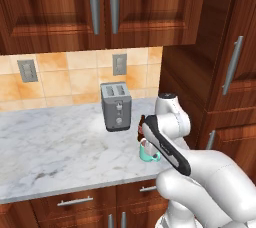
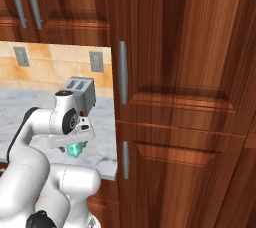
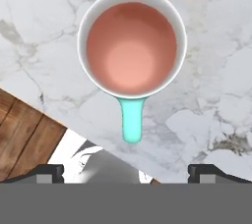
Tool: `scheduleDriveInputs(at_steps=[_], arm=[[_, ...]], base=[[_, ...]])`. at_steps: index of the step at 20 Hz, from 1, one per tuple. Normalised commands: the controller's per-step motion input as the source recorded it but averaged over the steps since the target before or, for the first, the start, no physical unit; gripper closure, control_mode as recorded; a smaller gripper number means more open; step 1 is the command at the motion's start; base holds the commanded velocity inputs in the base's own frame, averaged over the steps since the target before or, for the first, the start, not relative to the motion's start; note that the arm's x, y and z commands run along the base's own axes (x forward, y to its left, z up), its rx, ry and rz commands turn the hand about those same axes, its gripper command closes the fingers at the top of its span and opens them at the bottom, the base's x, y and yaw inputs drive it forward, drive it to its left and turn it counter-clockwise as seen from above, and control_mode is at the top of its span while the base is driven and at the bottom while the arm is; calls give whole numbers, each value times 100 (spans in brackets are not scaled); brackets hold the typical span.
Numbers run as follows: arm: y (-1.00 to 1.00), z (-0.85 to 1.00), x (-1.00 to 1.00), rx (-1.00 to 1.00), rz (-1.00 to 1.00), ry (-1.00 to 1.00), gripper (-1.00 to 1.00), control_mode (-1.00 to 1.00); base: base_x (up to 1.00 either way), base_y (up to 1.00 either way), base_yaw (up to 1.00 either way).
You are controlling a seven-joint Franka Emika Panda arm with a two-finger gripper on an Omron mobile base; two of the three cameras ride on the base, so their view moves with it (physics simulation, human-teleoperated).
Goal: Place the microwavable item in the microwave. Then, close the microwave door and press the start button.
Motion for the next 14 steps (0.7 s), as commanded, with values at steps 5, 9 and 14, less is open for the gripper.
scheduleDriveInputs(at_steps=[5,9,14], arm=[[0,-17,10,0,1,4,-100,-100],[0,-17,10,0,0,4,-100,-100],[0,-12,12,0,0,3,-100,-100]], base=[[0,0,0],[0,0,0],[0,0,0]])
